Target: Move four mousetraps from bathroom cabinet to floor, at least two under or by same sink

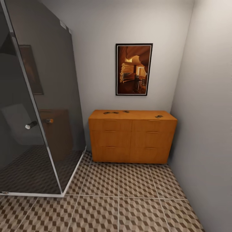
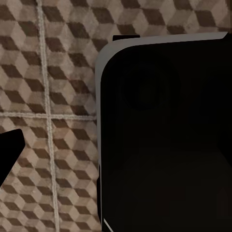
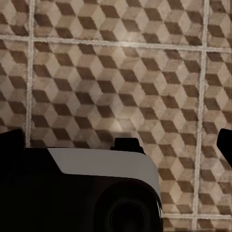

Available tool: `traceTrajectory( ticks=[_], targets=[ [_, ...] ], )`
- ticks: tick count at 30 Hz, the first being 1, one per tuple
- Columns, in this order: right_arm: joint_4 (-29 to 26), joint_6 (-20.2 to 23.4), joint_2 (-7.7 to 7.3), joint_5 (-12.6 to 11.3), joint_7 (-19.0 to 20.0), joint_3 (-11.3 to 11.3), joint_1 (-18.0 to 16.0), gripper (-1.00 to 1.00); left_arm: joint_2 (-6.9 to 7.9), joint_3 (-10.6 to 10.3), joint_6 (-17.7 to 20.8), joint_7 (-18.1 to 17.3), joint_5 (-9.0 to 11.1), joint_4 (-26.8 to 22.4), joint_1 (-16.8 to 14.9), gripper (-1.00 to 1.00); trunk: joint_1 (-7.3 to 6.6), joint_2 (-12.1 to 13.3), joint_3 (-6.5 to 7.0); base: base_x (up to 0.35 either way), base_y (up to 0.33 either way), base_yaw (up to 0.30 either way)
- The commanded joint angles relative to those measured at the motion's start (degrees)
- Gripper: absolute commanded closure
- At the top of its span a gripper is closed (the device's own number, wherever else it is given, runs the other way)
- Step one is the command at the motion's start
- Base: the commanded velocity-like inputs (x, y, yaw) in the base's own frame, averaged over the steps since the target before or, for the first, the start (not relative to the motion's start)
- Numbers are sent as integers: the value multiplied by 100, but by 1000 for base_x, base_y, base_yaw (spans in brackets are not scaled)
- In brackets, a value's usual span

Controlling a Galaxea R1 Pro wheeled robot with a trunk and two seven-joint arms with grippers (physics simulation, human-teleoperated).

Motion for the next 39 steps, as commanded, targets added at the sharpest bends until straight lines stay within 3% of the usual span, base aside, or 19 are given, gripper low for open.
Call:
traceTrajectory(
  ticks=[1, 39],
  targets=[
    [6, -16, 3, 22, -24, -1, -4, -100, 1, 1, -33, 0, -3, 10, -3, -100, 0, -3, -5, 0, 0, -192],
    [6, -28, -3, 27, -30, -10, -4, -100, -1, 1, -32, 0, -5, 10, -3, -100, 0, -3, -5, 0, 0, -169]
  ],
)
